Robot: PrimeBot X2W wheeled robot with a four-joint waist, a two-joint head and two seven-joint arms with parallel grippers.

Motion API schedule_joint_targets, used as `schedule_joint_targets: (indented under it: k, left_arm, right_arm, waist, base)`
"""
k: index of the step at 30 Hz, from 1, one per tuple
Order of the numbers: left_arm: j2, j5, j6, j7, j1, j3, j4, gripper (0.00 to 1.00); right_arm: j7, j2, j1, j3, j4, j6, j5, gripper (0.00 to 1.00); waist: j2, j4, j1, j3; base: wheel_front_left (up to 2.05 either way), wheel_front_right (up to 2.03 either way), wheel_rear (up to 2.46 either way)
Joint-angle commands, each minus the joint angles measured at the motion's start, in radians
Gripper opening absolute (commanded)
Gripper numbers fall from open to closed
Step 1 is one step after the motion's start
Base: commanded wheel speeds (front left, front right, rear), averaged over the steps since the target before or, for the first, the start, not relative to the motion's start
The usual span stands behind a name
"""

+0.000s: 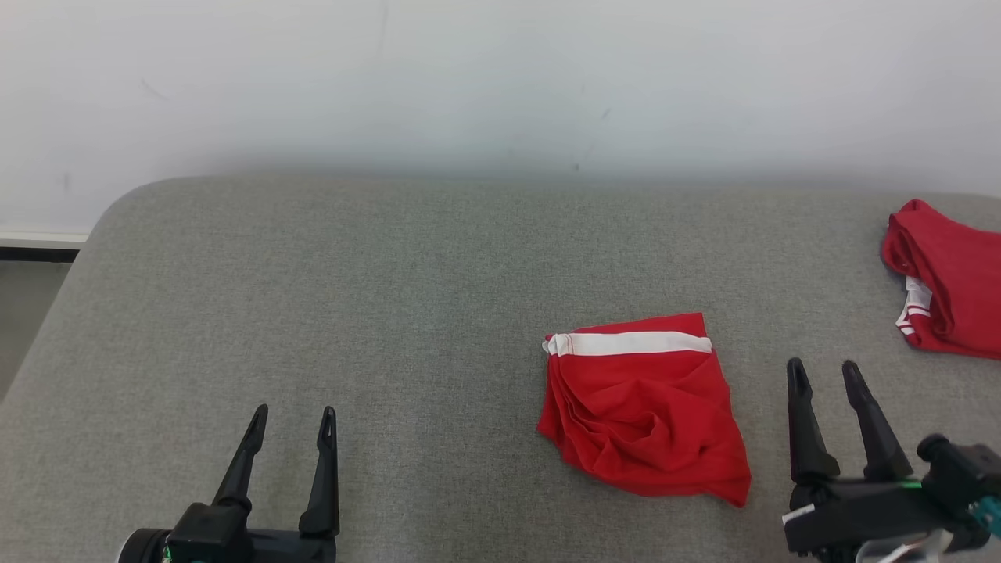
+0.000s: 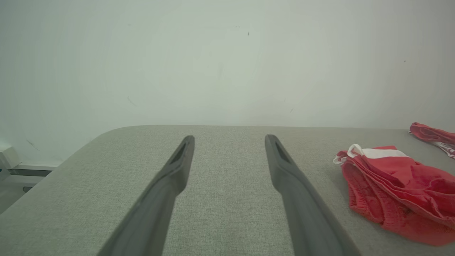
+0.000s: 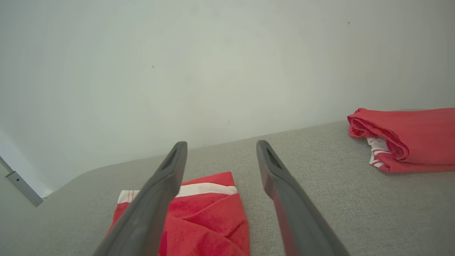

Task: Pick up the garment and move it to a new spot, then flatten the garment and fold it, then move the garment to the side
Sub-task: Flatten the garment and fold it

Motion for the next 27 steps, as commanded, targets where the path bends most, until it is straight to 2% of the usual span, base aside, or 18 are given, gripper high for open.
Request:
schedule_joint_targets:
  k: [1, 5, 9, 17, 27]
  left_arm:
    - [0.0, 0.003, 0.0, -0.003, 0.01, 0.003, -0.003, 1.0]
    - [0.001, 0.004, -0.003, -0.003, 0.01, 0.007, -0.003, 1.0]
    - [0.001, 0.005, -0.006, -0.003, 0.007, 0.002, 0.005, 1.0]
    - [0.0, -0.003, -0.008, -0.003, 0.002, -0.011, 0.013, 1.0]
    - [-0.001, -0.016, -0.005, -0.003, -0.001, -0.024, 0.016, 1.0]
  right_arm:
    - [-0.013, 0.017, 0.018, -0.005, -0.007, -0.003, -0.001, 1.0]
    - [-0.011, 0.029, 0.049, 0.021, -0.005, -0.003, -0.011, 1.0]
    - [0.008, 0.012, 0.045, 0.072, -0.006, -0.003, -0.016, 1.0]
    - [0.111, -0.026, 0.012, 0.173, 0.033, -0.003, -0.02, 1.0]
    - [0.218, -0.038, -0.05, 0.222, 0.134, -0.003, -0.085, 1.0]
  waist:
    - [0.0, -0.002, 0.0, 0.001]
    - [0.0, -0.004, 0.0, 0.005]
    - [0.0, 0.002, 0.0, 0.002]
    - [0.0, 0.034, 0.0, -0.002]
    - [0.0, 0.082, 0.0, 0.014]
  base:
    - [0.0, 0.0, 0.0]
    - [0.0, 0.0, 0.0]
    - [0.0, 0.0, 0.0]
    - [0.0, 0.0, 0.0]
    - [0.0, 0.0, 0.0]
